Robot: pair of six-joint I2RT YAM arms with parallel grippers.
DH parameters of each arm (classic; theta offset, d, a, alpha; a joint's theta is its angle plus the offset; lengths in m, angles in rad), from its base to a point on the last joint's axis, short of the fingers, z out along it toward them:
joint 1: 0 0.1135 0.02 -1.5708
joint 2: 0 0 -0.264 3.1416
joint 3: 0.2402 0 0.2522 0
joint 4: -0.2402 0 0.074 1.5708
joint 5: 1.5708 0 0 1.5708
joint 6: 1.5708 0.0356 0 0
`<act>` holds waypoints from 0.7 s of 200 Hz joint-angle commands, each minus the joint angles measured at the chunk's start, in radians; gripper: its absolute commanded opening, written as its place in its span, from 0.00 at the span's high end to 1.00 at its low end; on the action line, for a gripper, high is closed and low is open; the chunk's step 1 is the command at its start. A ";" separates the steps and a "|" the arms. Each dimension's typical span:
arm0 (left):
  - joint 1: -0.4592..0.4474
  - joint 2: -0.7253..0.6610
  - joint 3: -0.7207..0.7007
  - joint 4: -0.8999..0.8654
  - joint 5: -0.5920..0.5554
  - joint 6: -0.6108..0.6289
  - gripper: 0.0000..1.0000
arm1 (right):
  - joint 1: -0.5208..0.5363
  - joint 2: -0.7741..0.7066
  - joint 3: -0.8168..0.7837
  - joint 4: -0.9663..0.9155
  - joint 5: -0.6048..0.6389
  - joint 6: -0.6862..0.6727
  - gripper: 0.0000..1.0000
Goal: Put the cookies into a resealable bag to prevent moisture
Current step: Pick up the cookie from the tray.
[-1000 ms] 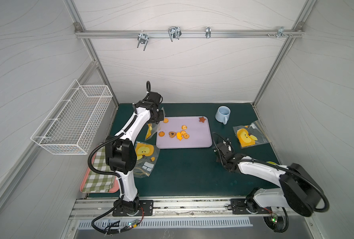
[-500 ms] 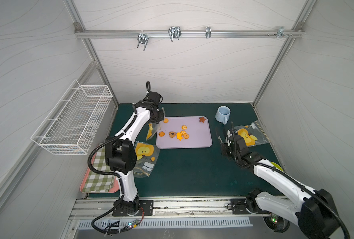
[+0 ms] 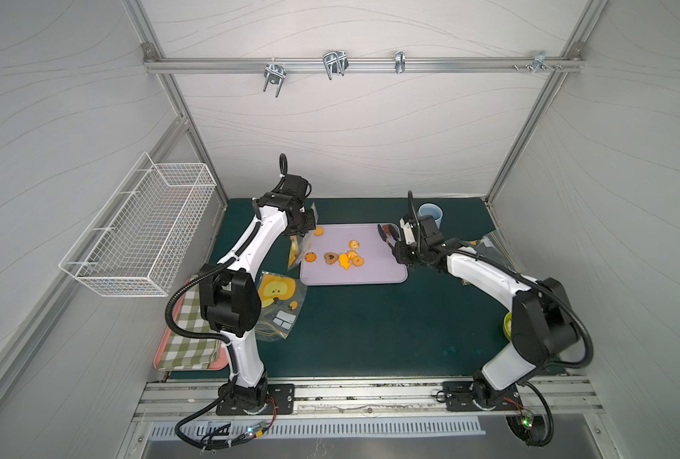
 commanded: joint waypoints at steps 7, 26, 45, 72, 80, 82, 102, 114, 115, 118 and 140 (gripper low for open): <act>0.004 -0.035 0.001 0.019 0.014 -0.010 1.00 | -0.028 0.124 0.181 -0.169 -0.026 -0.011 0.55; 0.005 -0.035 0.001 0.020 0.016 -0.010 1.00 | -0.031 0.183 0.257 -0.222 -0.008 -0.005 0.55; 0.005 -0.034 0.001 0.020 0.015 -0.011 1.00 | -0.031 0.203 0.286 -0.240 0.014 0.002 0.55; 0.007 -0.033 0.001 0.021 0.018 -0.011 1.00 | -0.032 0.227 0.319 -0.282 0.028 0.010 0.55; 0.008 -0.031 0.001 0.020 0.017 -0.010 1.00 | -0.032 0.227 0.319 -0.285 0.034 0.013 0.55; 0.008 -0.032 0.000 0.020 0.017 -0.010 1.00 | -0.032 0.227 0.318 -0.284 0.035 0.013 0.55; 0.010 -0.031 0.002 0.021 0.019 -0.010 1.00 | -0.032 0.226 0.320 -0.288 0.045 0.014 0.54; 0.010 -0.030 0.001 0.021 0.021 -0.010 1.00 | -0.032 0.219 0.317 -0.290 0.058 0.013 0.54; 0.010 -0.031 0.002 0.021 0.021 -0.010 1.00 | -0.032 0.218 0.316 -0.289 0.060 0.013 0.54; 0.010 -0.030 0.002 0.021 0.021 -0.011 1.00 | -0.032 0.216 0.313 -0.288 0.062 0.013 0.54; 0.010 -0.029 0.001 0.020 0.025 -0.012 1.00 | -0.031 0.214 0.317 -0.304 0.083 0.020 0.54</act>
